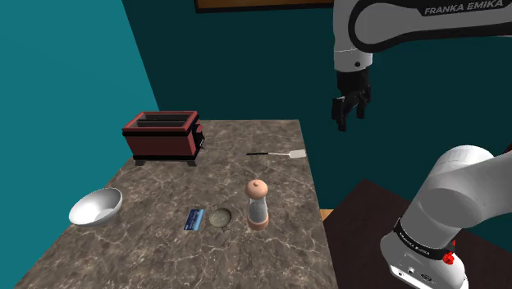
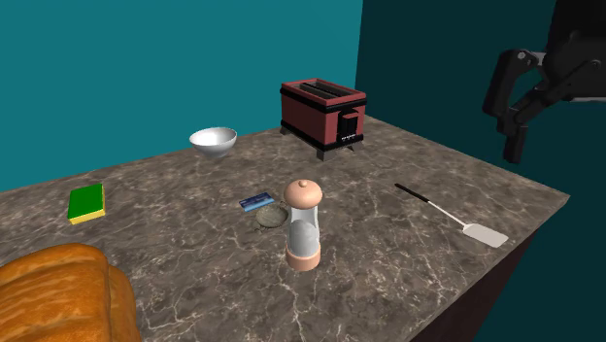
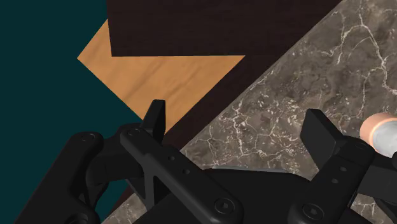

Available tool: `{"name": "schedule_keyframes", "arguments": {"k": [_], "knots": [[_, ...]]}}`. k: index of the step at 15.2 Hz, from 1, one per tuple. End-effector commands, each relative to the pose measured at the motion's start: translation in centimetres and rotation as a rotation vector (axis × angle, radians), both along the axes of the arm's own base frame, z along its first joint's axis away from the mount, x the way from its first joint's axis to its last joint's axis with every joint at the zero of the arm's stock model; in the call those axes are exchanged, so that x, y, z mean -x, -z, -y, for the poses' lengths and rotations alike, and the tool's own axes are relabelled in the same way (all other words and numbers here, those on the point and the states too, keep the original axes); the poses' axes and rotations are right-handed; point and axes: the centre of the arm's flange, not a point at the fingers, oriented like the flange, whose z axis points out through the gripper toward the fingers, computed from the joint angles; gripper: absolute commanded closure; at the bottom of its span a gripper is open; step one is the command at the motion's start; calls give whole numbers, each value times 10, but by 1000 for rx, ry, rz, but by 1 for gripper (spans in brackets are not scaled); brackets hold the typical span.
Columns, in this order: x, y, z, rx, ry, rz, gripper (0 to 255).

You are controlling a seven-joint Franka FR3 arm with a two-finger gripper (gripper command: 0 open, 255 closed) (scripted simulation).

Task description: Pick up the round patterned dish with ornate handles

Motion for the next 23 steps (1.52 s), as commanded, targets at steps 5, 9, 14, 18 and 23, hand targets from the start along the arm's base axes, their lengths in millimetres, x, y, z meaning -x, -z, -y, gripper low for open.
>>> {"name": "schedule_keyframes", "arguments": {"k": [5, 9, 14, 18, 23], "knots": [[-13, 30, -37, -20, 56, -10, 0], [-27, 59, -75, -41, 113, -20, 0], [-48, 95, -121, -66, 184, -33, 0], [-67, 123, -158, -87, 240, -43, 0], [-93, 157, -202, -112, 311, -56, 0]]}}
